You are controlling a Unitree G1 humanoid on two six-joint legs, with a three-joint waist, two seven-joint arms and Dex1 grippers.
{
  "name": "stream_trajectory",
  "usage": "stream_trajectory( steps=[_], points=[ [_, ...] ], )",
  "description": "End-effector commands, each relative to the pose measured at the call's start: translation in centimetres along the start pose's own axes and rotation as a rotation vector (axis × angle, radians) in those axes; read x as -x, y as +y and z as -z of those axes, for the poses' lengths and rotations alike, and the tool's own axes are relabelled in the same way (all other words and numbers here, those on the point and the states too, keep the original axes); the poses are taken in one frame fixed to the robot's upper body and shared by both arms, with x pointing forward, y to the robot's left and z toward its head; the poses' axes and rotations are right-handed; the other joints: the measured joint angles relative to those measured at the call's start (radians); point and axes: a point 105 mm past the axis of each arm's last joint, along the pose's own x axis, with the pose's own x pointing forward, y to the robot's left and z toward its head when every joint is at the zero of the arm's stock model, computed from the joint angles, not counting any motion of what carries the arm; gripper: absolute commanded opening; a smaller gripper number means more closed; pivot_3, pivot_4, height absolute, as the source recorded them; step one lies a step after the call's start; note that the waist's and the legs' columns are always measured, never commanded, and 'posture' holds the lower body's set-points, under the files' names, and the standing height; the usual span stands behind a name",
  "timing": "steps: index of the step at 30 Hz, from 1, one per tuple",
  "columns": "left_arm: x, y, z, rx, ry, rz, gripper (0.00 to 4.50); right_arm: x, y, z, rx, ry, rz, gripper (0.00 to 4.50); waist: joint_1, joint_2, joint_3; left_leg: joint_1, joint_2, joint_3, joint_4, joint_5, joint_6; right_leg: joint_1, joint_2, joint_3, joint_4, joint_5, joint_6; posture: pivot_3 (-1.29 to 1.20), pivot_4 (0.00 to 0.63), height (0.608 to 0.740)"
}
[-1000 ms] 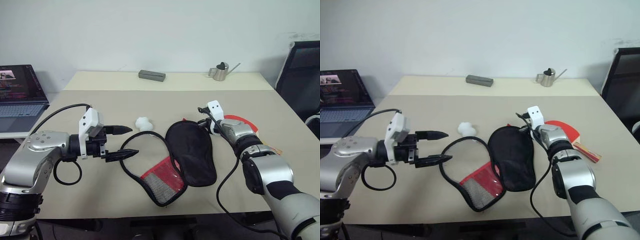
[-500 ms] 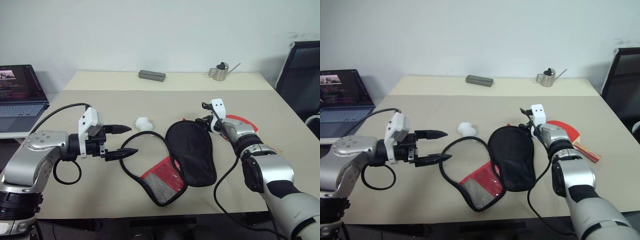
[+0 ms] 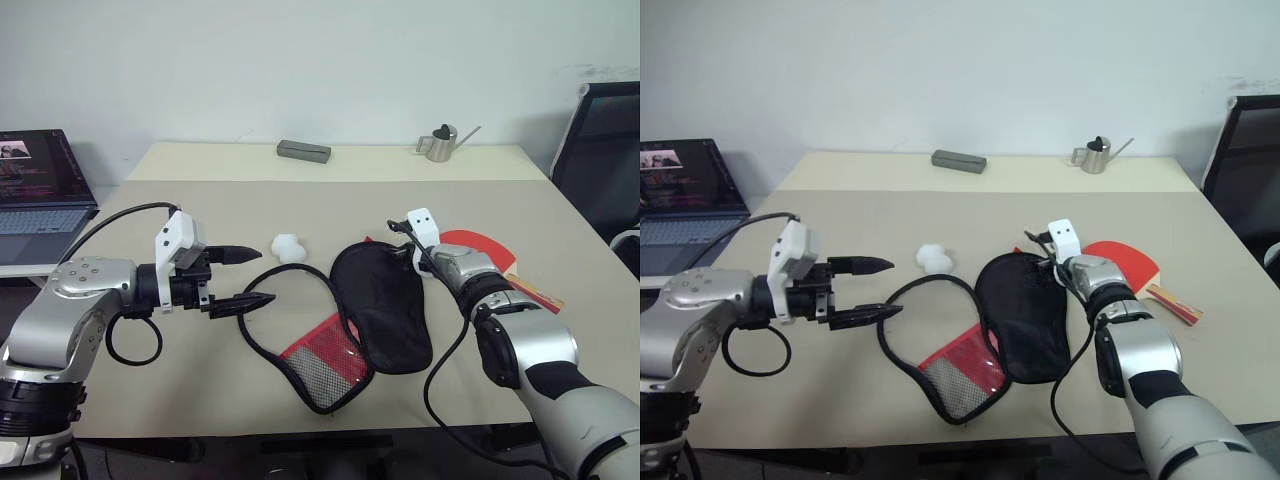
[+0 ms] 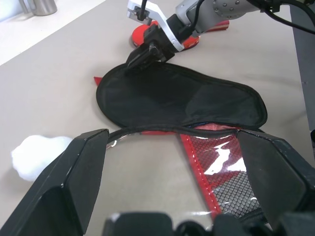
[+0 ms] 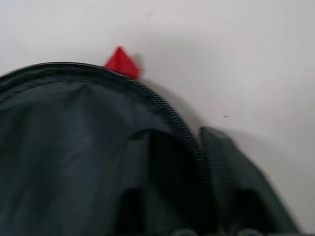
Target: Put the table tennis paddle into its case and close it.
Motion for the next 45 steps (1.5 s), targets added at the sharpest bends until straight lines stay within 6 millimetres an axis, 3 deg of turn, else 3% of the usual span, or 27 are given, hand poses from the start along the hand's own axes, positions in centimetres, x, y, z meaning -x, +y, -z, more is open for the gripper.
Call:
stream_trajectory(
  steps=[1, 2, 3, 12, 18, 23, 28, 35, 38, 43, 45],
  points=[
    [0.2, 0.1, -0.9, -0.05, -0.009, -0.007, 4.5, 0.0, -0.1, -1.1, 0.001, -0.041, 0.019, 0.46, -0.001, 0.0, 0.0, 0.0, 0.0, 0.0, 0.0, 0.0, 0.0, 0.0, 0.0, 0.0, 0.0, 0.0, 0.0, 0.0, 0.15, 0.74],
    [0.2, 0.1, -0.9, -0.05, -0.008, -0.008, 4.5, 0.0, -0.2, -1.0, -0.006, -0.038, 0.024, 0.09, -0.001, 0.0, 0.0, 0.0, 0.0, 0.0, 0.0, 0.0, 0.0, 0.0, 0.0, 0.0, 0.0, 0.0, 0.0, 0.0, 0.15, 0.74],
    [0.3, 0.1, -0.9, -0.05, -0.007, -0.009, 4.5, 0.1, -0.3, -0.9, -0.01, -0.034, 0.027, 0.04, -0.001, 0.0, 0.0, 0.0, 0.0, 0.0, 0.0, 0.0, 0.0, 0.0, 0.0, 0.0, 0.0, 0.0, 0.0, 0.0, 0.15, 0.74],
    [0.4, 0.3, -0.5, -0.051, 0.002, -0.015, 4.5, 0.8, -2.5, 0.5, -0.121, 0.011, 0.121, 0.04, 0.004, 0.0, 0.0, 0.002, 0.0, -0.001, 0.0, 0.0, 0.0, 0.0, 0.0, 0.0, 0.0, 0.0, 0.0, 0.0, 0.15, 0.74],
    [0.2, 0.5, -0.5, -0.058, 0.003, -0.013, 4.5, 2.0, -5.5, 1.3, -0.255, 0.002, 0.255, 0.04, 0.016, -0.001, -0.001, 0.003, -0.001, -0.002, 0.001, 0.0, 0.0, 0.001, 0.0, 0.0, 0.0, 0.0, 0.0, 0.0, 0.15, 0.74],
    [0.0, 0.6, -0.5, -0.064, 0.002, -0.008, 4.5, 2.8, -6.9, 2.3, -0.313, 0.011, 0.294, 0.04, 0.016, -0.001, -0.001, 0.003, -0.001, -0.003, 0.002, 0.0, 0.0, 0.002, -0.001, 0.0, -0.001, 0.0, -0.001, 0.0, 0.15, 0.74],
    [-0.2, 0.8, -0.5, -0.067, -0.001, -0.002, 4.5, 2.7, -6.2, 3.5, -0.315, 0.045, 0.246, 0.04, 0.014, -0.001, -0.001, 0.003, -0.001, -0.003, 0.002, 0.0, 0.0, 0.003, 0.0, -0.001, 0.0, 0.0, -0.001, 0.0, 0.15, 0.74],
    [-0.4, 0.8, -0.5, -0.069, -0.005, 0.004, 4.5, 2.1, -4.7, 2.3, -0.27, 0.02, 0.195, 0.04, 0.008, -0.001, -0.001, 0.003, 0.0, -0.003, 0.002, 0.0, 0.0, 0.003, 0.0, -0.001, 0.0, 0.0, -0.001, 0.0, 0.15, 0.74],
    [-0.4, 0.8, -0.4, -0.068, -0.006, 0.001, 4.5, 2.1, -4.9, 1.8, -0.277, -0.005, 0.21, 0.62, 0.007, -0.001, -0.001, 0.002, 0.0, -0.002, 0.001, 0.0, 0.0, 0.003, 0.0, 0.0, 0.0, 0.0, -0.001, 0.0, 0.15, 0.74],
    [-0.3, 0.6, -0.3, -0.063, -0.007, -0.008, 4.5, 2.7, -6.2, 0.7, -0.365, -0.079, 0.263, 2.26, 0.011, -0.001, -0.001, 0.004, 0.0, -0.002, 0.002, 0.0, 0.0, 0.003, 0.0, 0.0, 0.0, 0.0, 0.0, 0.0, 0.15, 0.74],
    [-0.3, 0.6, -0.2, -0.062, -0.007, -0.01, 4.5, 3.1, -6.6, 0.1, -0.386, -0.115, 0.273, 2.26, 0.015, -0.001, -0.001, 0.004, -0.001, -0.002, 0.003, 0.0, 0.0, 0.003, 0.0, 0.0, 0.0, -0.001, -0.001, 0.0, 0.15, 0.74]
  ],
)
